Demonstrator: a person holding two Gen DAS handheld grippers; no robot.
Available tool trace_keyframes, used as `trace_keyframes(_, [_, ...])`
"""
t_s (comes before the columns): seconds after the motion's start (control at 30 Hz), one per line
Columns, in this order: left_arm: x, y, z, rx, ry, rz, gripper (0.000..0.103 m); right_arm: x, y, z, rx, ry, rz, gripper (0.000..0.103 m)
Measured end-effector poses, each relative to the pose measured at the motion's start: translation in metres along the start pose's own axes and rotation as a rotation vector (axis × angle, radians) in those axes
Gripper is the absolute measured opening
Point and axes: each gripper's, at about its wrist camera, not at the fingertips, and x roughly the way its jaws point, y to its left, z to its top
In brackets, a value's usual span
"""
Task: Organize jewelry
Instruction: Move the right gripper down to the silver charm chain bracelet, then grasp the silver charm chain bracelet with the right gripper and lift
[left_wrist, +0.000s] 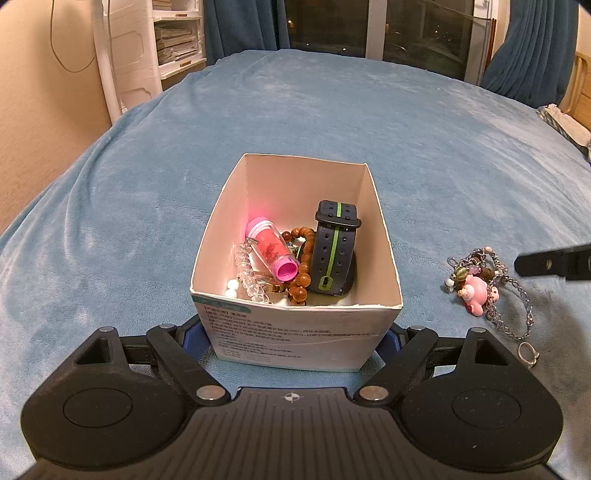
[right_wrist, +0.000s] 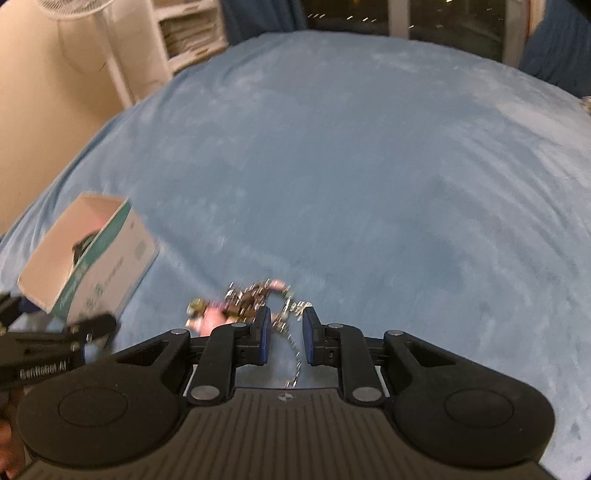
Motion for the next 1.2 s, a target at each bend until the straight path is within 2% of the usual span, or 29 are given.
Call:
trace_keyframes(0.2, [0.000,0.000,0.000,-0.002,0.002,-0.003,0.060,-0.007,0.017,-0.006,-0.082,0.008,0.074,0.103])
trace_keyframes(0.3, [0.000,0.000,0.000,-0.002,0.002,-0.002,0.060,-0.003,0.026,-0.010,-0.135,0.031,0.084,0.103])
trace_keyframes(0.57, [0.000,0.000,0.000,-0.002,0.001,-0.002,0.060,0.011,0.024,-0.018,-0.165,0.073,0.016,0.103])
trace_keyframes(0.83, [0.000,0.000,0.000,-0.001,0.001,-0.002,0.060,0.013,0.023,-0.019,-0.166,0.069,0.016,0.103])
trace_keyframes(1.03, [0.000,0.000,0.000,-0.002,0.001,-0.002,0.060,0.001,0.019,-0.011,-0.128,0.002,0.012,0.103])
trace_keyframes(1.2, [0.000,0.000,0.000,0.000,0.001,-0.001,0.060,-0.021,0.010,0.002,-0.028,-0.140,0.028,0.103])
